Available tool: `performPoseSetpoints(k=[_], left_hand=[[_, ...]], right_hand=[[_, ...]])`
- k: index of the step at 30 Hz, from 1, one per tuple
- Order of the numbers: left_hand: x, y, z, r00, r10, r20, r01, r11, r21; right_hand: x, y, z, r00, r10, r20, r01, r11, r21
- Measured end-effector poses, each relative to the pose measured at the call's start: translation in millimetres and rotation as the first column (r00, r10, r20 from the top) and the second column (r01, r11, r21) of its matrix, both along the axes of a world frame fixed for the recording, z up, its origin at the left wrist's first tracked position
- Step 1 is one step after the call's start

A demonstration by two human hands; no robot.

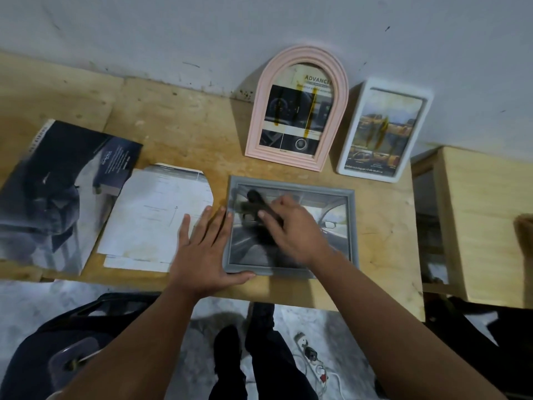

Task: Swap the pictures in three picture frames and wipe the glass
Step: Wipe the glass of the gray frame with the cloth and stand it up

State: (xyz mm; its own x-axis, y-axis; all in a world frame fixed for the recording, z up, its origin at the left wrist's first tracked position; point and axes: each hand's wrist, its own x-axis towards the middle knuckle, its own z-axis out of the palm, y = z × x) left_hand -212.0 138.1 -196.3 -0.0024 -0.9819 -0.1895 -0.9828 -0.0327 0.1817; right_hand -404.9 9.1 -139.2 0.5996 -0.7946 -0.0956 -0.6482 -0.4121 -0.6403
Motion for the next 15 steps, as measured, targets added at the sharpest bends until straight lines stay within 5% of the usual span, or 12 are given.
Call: performPoseSetpoints(k=[5,11,15], left_hand=[[-0.5,0.5,0.3,1.0,0.008,0.005,-0.008,1.0,0.019],[1.2,0.5,-0.2,1.0,-0.006,-0.008,0.006,1.0,0.011],[0.5,0.4,0.6,1.0,-0.003,-0.005,0.003,1.0,0.003]], right_hand=[[12.1,-3.0,-27.8,0.931,0.026,-0.363,-0.093,0.981,-0.17],[-33.7,58.9,-18.8,0.912,0.303,-0.276,-0.315,0.949,0.003],[-21.8,16.8,-5.9,0.963,0.216,-0.161,-0.23,0.971,-0.069]])
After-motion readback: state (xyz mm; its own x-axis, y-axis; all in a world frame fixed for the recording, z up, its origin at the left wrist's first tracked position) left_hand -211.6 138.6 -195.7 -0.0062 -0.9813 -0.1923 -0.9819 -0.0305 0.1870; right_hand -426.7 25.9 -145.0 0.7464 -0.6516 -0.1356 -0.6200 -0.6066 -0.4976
